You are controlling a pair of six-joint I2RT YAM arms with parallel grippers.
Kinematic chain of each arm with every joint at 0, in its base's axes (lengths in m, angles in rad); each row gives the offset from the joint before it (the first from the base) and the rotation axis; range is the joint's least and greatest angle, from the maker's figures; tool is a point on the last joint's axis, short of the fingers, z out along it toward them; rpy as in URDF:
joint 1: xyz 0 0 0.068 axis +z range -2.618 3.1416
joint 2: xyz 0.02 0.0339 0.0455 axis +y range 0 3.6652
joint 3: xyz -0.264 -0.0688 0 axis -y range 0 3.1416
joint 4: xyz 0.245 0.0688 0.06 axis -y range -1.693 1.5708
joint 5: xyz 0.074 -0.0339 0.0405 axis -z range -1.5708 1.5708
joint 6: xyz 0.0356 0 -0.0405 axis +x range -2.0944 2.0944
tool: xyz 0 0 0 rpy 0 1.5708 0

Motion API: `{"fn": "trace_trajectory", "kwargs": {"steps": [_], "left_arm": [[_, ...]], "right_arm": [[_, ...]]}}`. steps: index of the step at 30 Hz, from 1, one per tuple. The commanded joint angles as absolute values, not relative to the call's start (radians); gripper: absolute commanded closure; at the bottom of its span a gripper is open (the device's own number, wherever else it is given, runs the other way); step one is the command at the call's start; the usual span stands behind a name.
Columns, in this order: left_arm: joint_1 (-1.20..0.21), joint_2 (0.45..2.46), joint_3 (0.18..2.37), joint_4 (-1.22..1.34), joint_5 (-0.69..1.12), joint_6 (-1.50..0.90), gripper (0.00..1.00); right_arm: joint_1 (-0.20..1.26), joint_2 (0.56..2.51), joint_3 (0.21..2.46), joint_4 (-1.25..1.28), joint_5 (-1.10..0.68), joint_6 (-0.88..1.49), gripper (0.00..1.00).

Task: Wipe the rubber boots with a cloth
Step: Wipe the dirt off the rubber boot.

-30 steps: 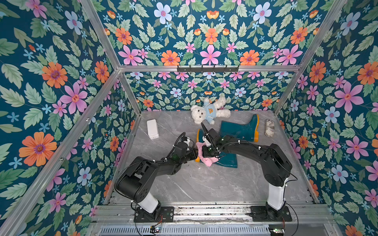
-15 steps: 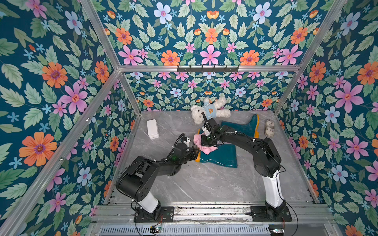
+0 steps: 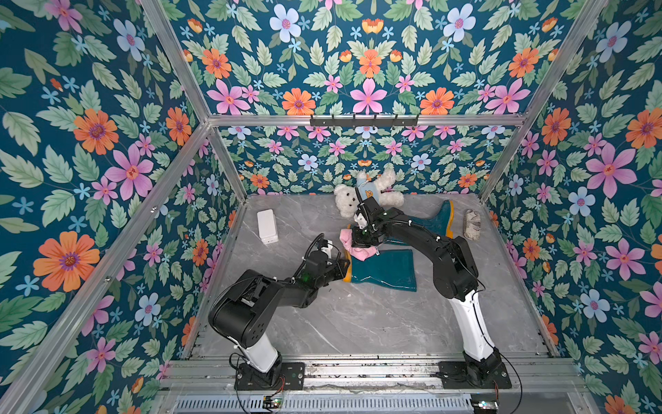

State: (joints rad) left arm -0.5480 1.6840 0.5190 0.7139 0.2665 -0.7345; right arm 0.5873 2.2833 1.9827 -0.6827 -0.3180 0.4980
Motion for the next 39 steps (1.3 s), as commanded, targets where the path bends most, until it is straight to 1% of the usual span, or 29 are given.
{"fn": "trace_trajectory", "kwargs": {"steps": [1, 10, 12, 16, 19, 22, 27, 29, 35, 39], "left_arm": [[-0.552, 1.720, 0.487, 0.256, 0.300, -0.715, 0.73], [-0.552, 1.715, 0.467, 0.249, 0.300, -0.707, 0.73], [-0.552, 1.716, 0.467, 0.249, 0.300, -0.706, 0.73], [-0.553, 1.720, 0.467, 0.250, 0.301, -0.706, 0.73], [-0.553, 1.718, 0.464, 0.252, 0.302, -0.708, 0.73], [-0.552, 1.718, 0.463, 0.253, 0.301, -0.708, 0.73], [-0.552, 1.717, 0.462, 0.252, 0.298, -0.709, 0.73], [-0.552, 1.714, 0.466, 0.243, 0.294, -0.705, 0.73], [-0.552, 1.713, 0.480, 0.229, 0.289, -0.697, 0.73], [-0.552, 1.722, 0.492, 0.223, 0.290, -0.695, 0.73]], "right_arm": [[0.574, 2.296, 2.008, -0.533, -0.251, 0.509, 1.00], [0.561, 2.353, 2.116, -0.557, -0.260, 0.515, 1.00], [0.558, 2.394, 2.189, -0.596, -0.269, 0.515, 1.00], [0.542, 2.534, 2.412, -0.706, -0.291, 0.540, 1.00], [0.519, 2.592, 2.489, -0.728, -0.341, 0.586, 1.00], [0.512, 2.565, 2.459, -0.713, -0.341, 0.586, 1.00], [0.511, 2.398, 2.270, -0.608, -0.309, 0.582, 1.00], [0.511, 2.369, 2.251, -0.604, -0.302, 0.589, 1.00], [0.500, 2.440, 2.360, -0.691, -0.344, 0.644, 1.00], [0.500, 2.473, 2.355, -0.719, -0.375, 0.683, 1.00]]}}
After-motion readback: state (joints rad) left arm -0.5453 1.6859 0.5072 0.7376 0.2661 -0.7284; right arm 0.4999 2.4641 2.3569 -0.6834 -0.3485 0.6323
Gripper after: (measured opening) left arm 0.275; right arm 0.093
